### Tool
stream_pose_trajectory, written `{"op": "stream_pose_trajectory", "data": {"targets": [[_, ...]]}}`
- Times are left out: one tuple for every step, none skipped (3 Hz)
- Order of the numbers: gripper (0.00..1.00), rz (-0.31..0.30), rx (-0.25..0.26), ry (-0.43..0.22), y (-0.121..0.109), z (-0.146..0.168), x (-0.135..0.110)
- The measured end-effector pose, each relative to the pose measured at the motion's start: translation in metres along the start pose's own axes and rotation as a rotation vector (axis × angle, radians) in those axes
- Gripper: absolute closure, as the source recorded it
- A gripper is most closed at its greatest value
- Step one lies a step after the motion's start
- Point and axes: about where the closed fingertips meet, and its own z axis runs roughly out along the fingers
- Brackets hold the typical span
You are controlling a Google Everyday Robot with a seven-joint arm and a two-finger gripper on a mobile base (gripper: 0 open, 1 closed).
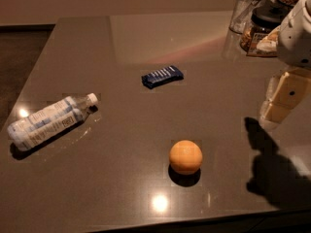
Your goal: Pick orange
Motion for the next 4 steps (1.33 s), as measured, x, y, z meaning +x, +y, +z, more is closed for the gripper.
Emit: {"op": "stream_pose_trajectory", "data": {"targets": [[0.0, 0.0, 0.0, 0.0, 0.0, 0.0, 0.0], [0.0, -0.015, -0.011, -0.031, 0.008, 0.005, -0.008], [0.0, -0.075, -0.045, -0.131, 0.034, 0.021, -0.032], [0.0, -0.119, -0.069, -0.204, 0.053, 0.033, -0.049]]}}
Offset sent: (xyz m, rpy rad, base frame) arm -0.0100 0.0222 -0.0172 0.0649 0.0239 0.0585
